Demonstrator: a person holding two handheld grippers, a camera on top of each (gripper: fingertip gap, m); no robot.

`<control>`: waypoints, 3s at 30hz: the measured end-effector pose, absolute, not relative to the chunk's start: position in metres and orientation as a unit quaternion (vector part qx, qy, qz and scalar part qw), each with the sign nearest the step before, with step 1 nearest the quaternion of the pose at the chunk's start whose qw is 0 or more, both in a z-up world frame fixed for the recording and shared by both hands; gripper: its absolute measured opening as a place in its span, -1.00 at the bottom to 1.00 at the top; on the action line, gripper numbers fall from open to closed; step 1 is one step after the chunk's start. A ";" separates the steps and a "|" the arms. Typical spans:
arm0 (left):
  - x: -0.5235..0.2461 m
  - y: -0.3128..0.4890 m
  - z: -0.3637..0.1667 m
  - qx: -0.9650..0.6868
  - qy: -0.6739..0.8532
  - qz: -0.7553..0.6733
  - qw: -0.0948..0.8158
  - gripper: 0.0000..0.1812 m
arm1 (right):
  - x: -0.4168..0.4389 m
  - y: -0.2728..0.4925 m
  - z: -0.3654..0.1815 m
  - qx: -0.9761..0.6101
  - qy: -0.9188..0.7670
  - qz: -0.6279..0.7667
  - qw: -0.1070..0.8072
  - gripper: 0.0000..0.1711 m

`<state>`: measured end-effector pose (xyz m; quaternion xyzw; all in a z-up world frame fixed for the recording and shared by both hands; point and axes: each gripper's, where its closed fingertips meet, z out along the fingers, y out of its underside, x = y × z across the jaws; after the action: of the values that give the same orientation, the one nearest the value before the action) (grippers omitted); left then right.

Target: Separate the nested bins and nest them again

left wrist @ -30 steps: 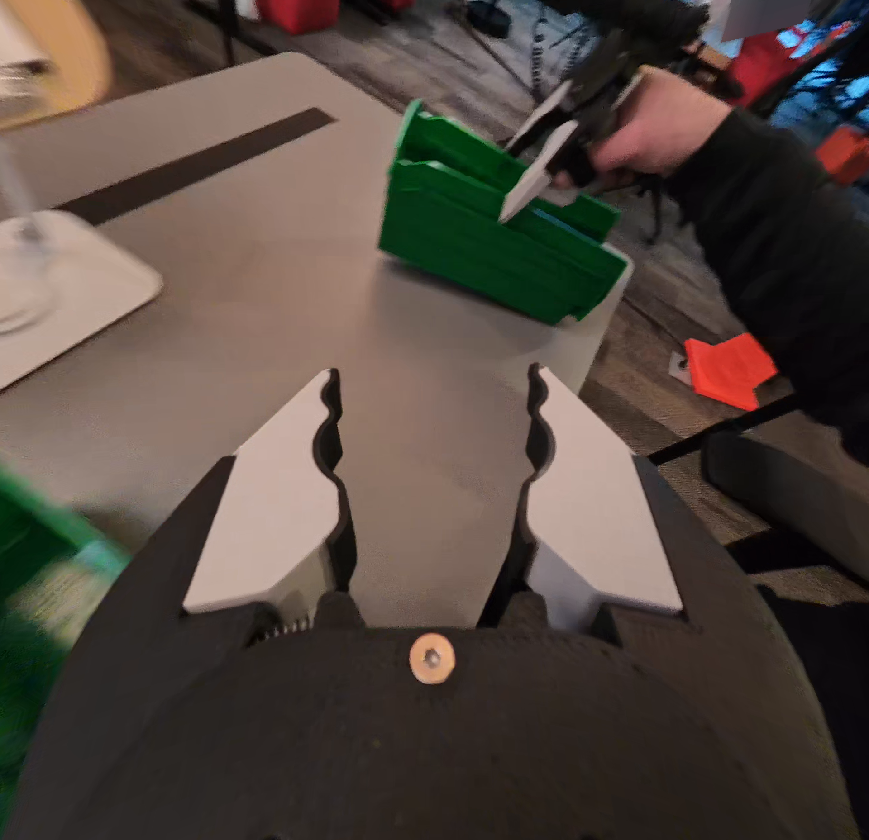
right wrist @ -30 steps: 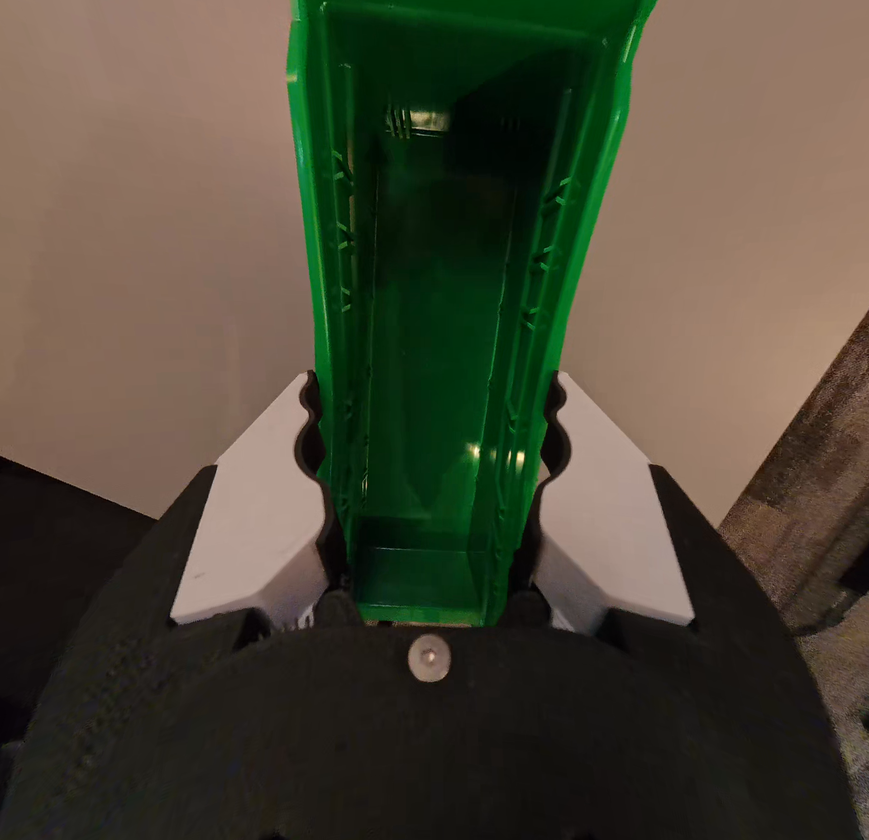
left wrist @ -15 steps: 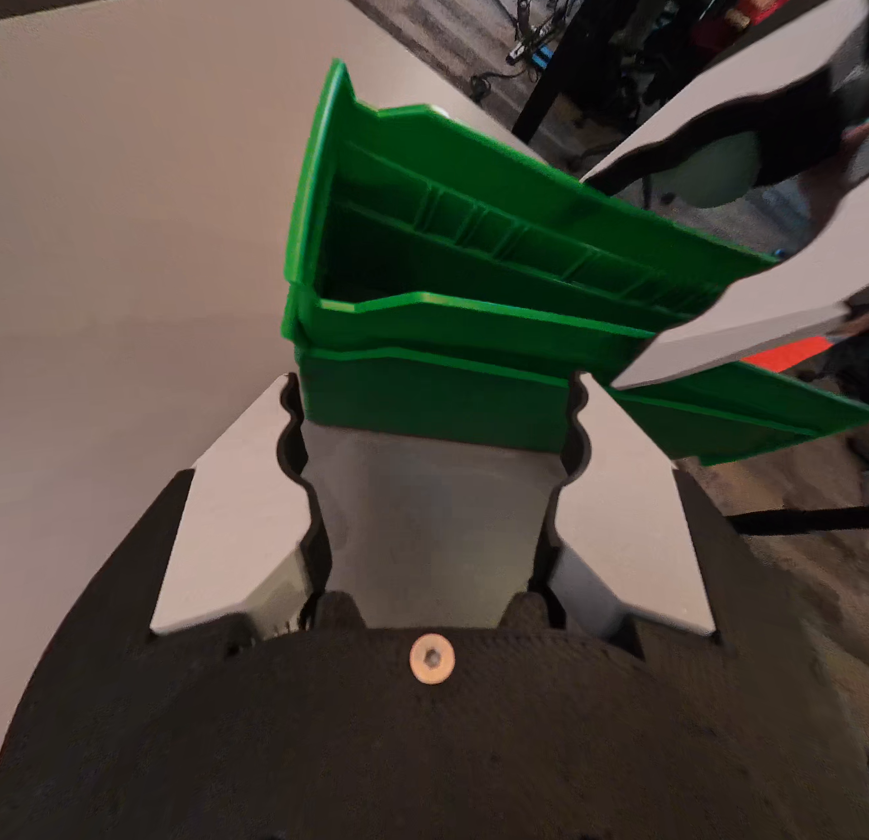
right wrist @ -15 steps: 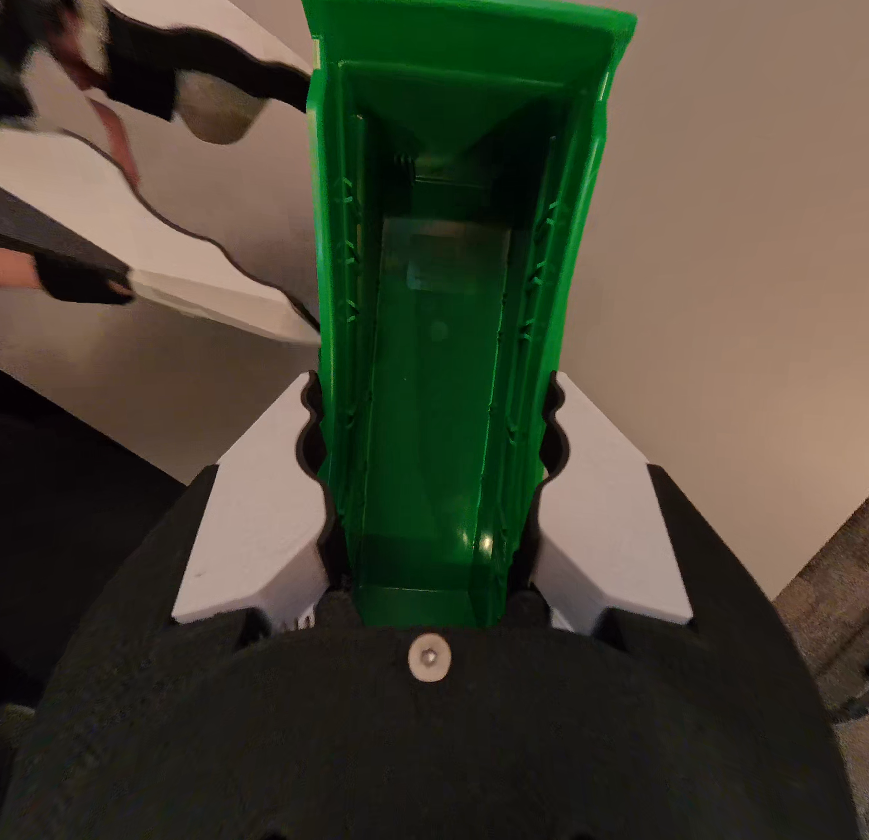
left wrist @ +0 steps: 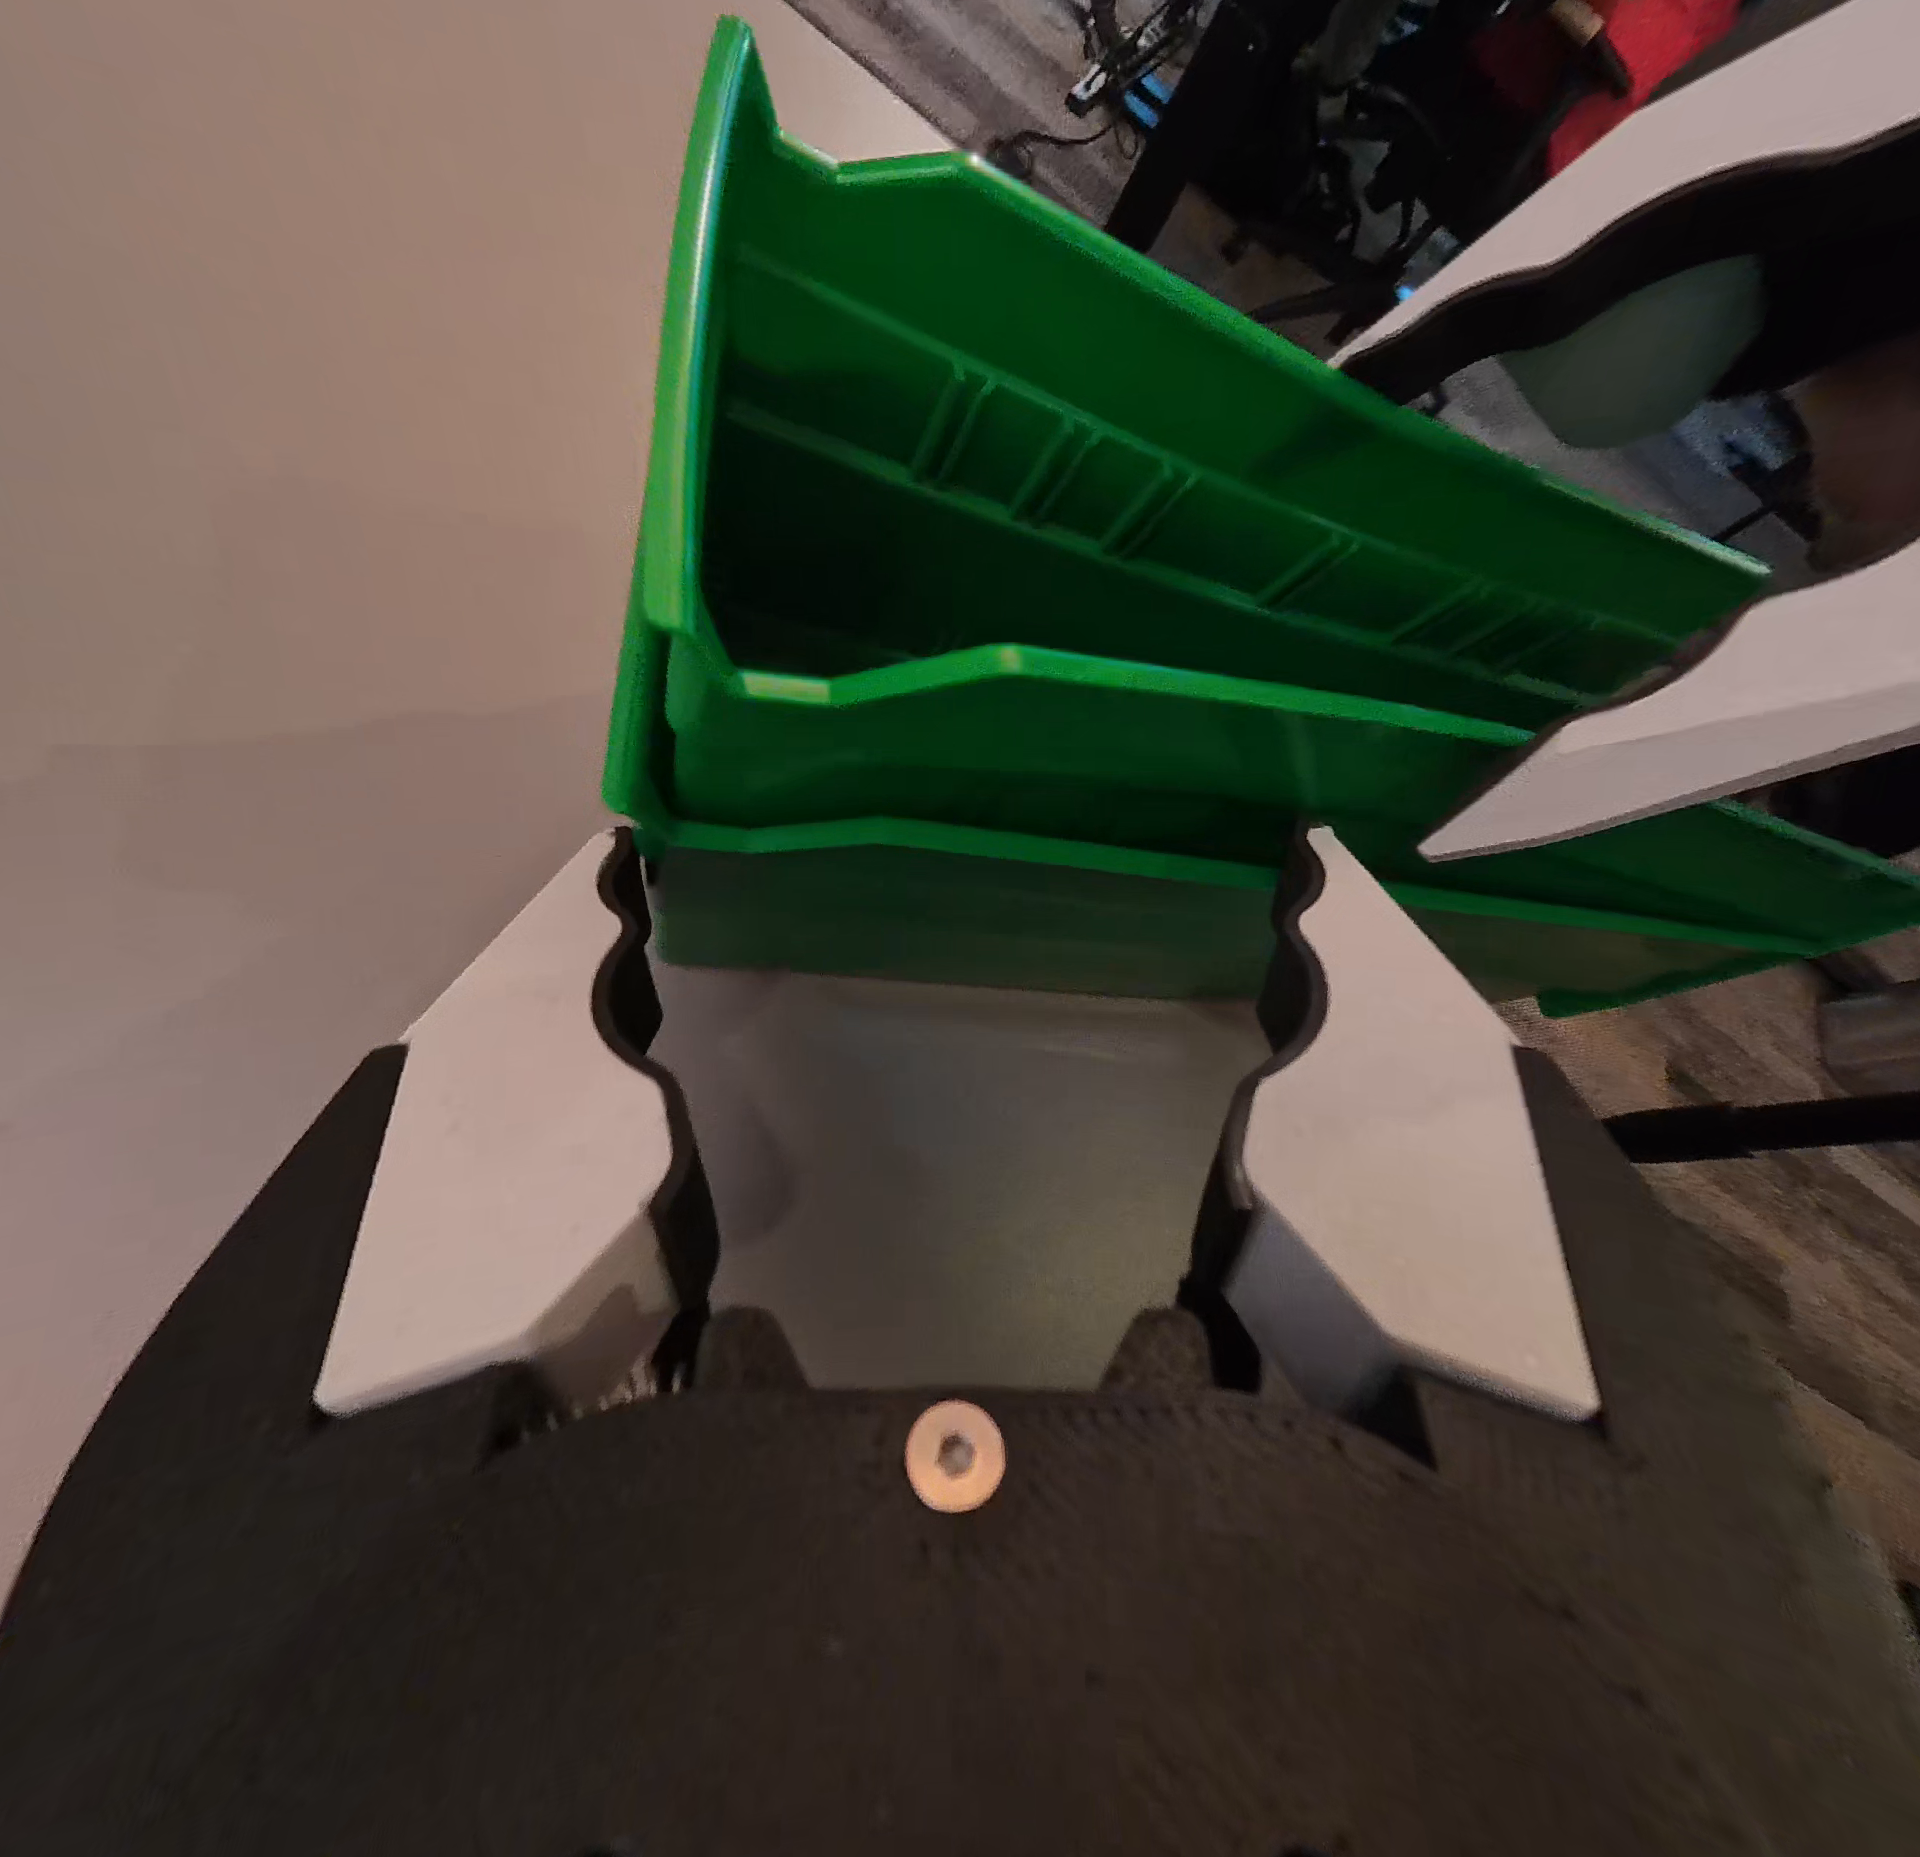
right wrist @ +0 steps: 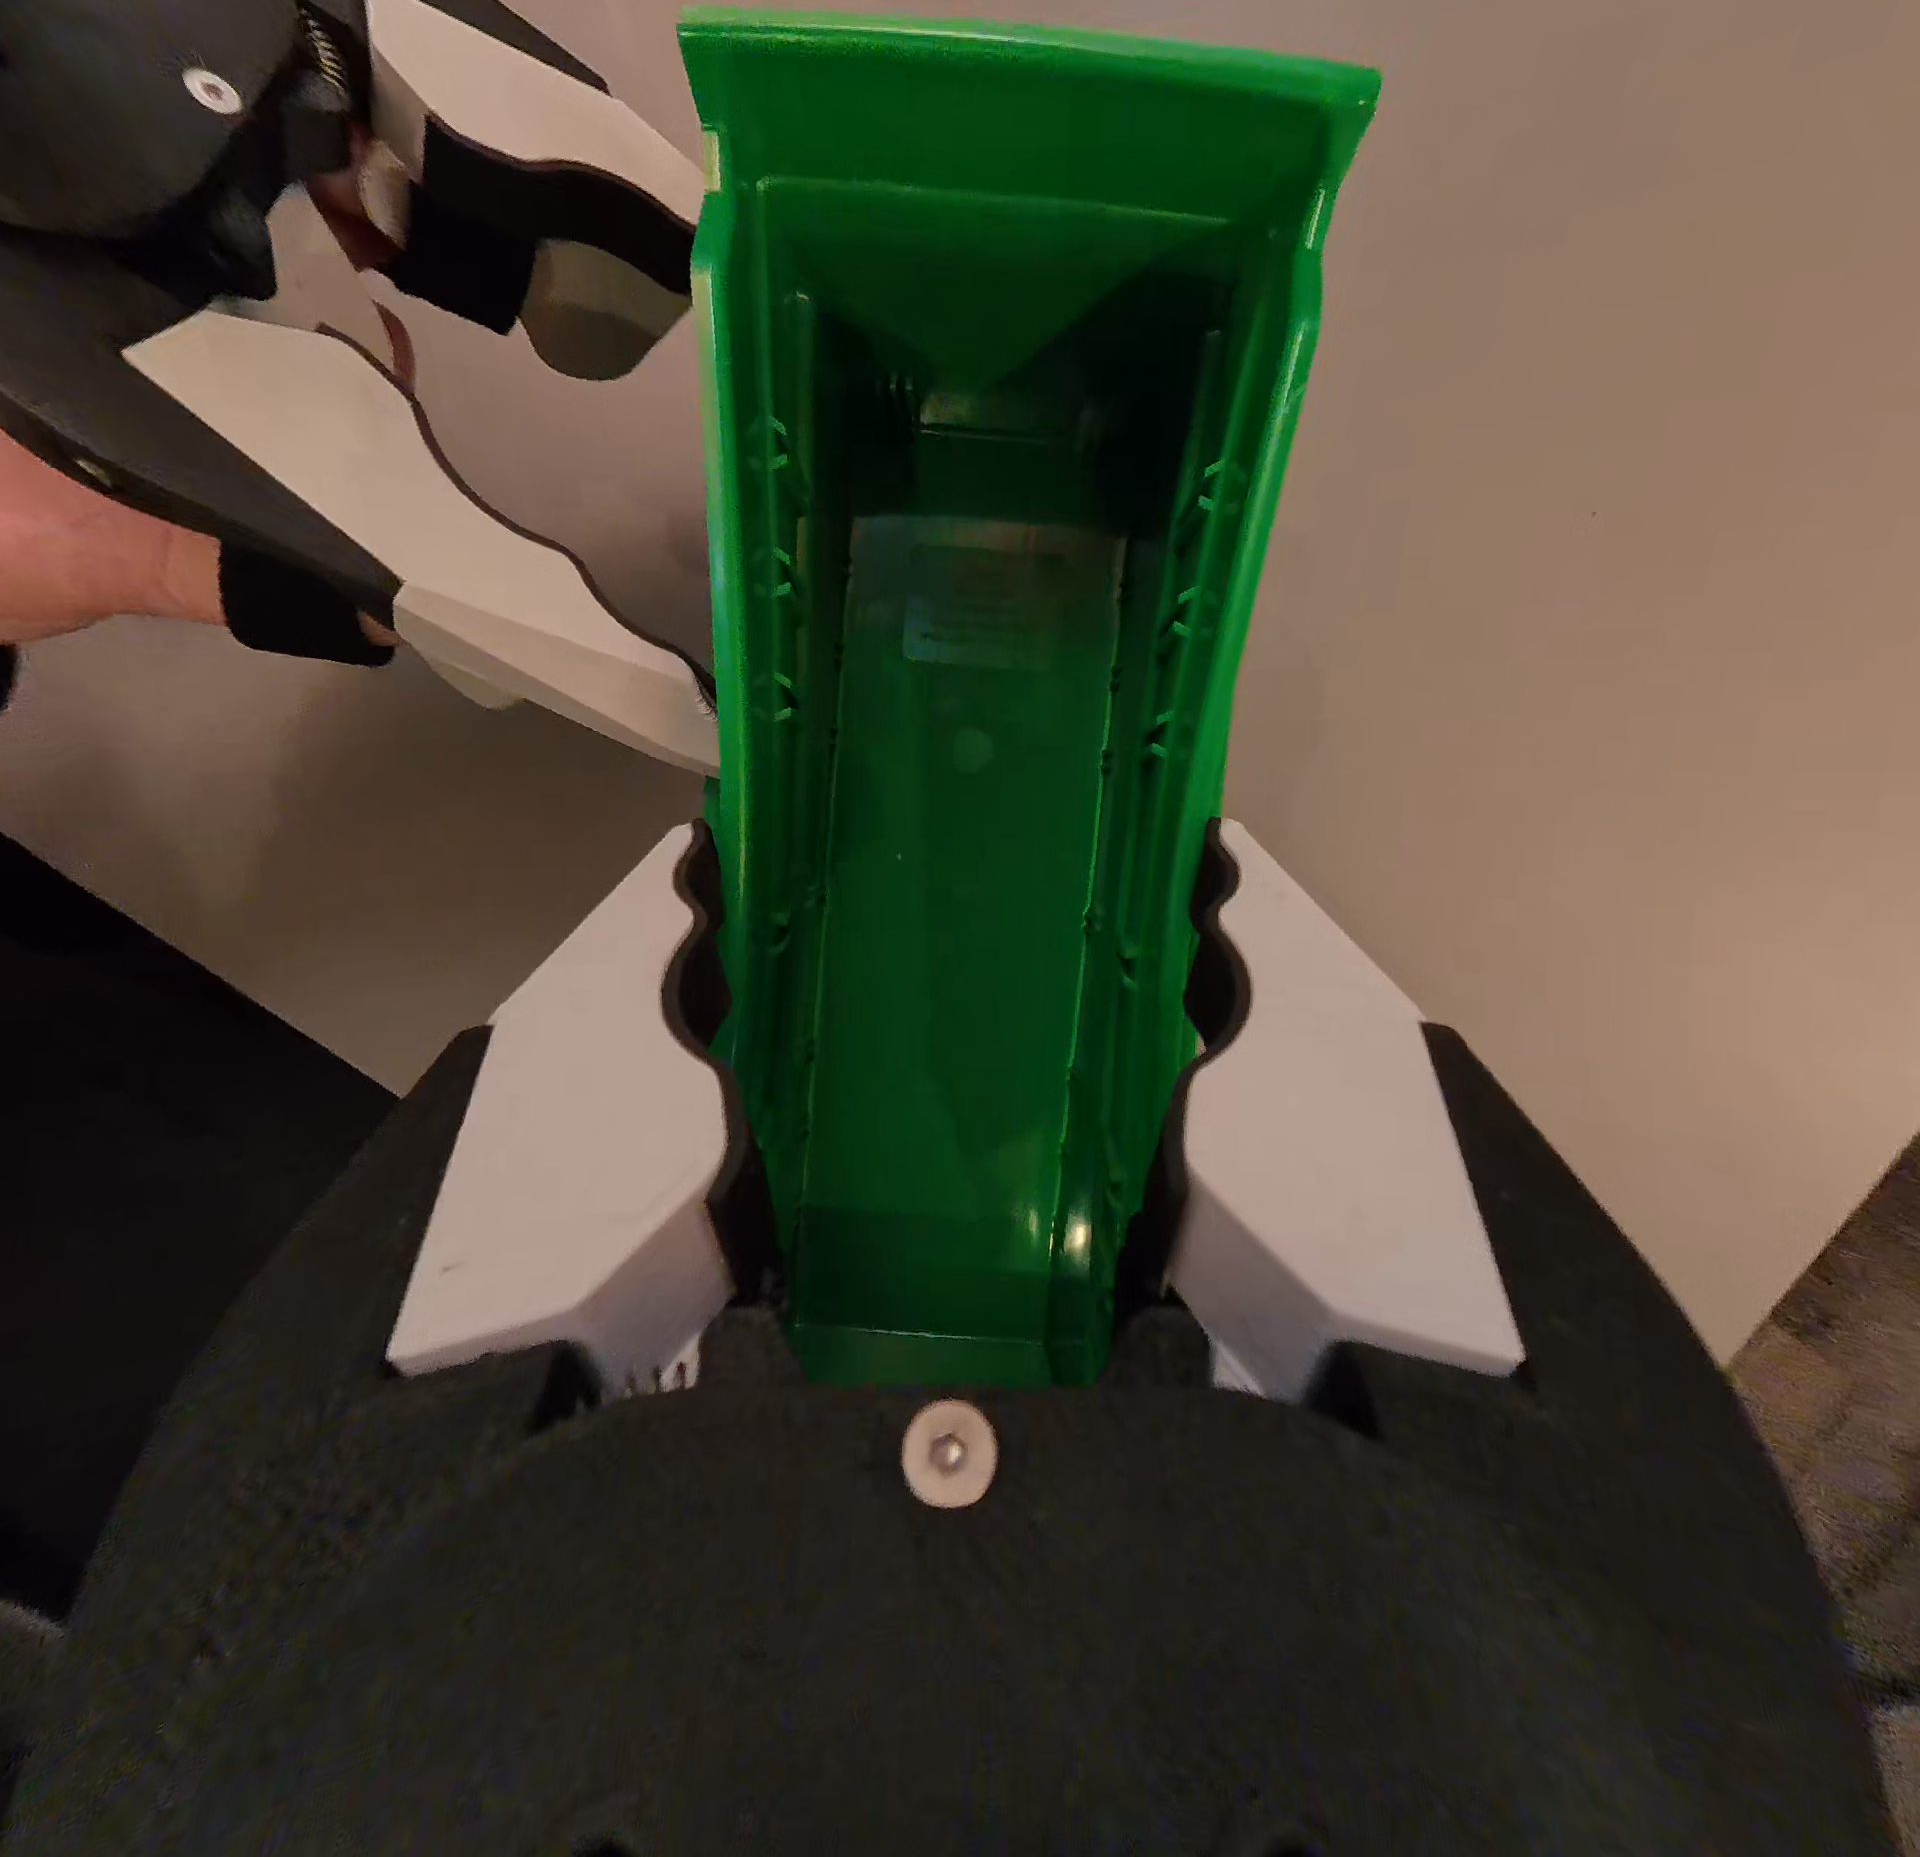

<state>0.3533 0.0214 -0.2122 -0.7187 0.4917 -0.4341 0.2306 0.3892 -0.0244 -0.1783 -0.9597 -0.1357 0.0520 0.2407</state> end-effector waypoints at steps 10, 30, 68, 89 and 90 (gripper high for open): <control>0.353 0.034 -0.209 -0.701 0.477 -0.479 0.227 0.23 | 0.393 -0.023 -0.160 -0.954 -0.132 0.064 0.262 0.07; 0.339 0.068 -0.167 -0.710 0.426 -0.455 0.327 0.03 | 0.418 -0.014 -0.025 -0.909 -0.092 0.028 0.406 0.11; -0.032 0.130 -0.045 -0.731 0.340 -0.284 0.519 -0.04 | 0.157 0.037 -0.206 -0.935 -0.275 0.077 0.209 0.51; -0.036 0.129 -0.044 -0.728 0.330 -0.333 0.501 -0.05 | 0.159 -0.072 -0.219 -0.947 -0.205 0.178 0.174 -0.02; -0.035 0.129 -0.046 -0.729 0.332 -0.332 0.498 -0.04 | 0.158 -0.069 -0.224 -0.948 -0.200 0.174 0.177 -0.07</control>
<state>-0.0352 0.1287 -0.0463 -0.7291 0.3323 -0.3316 0.4980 0.1578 -0.0691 -0.2239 -0.9480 -0.1998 0.1741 0.1765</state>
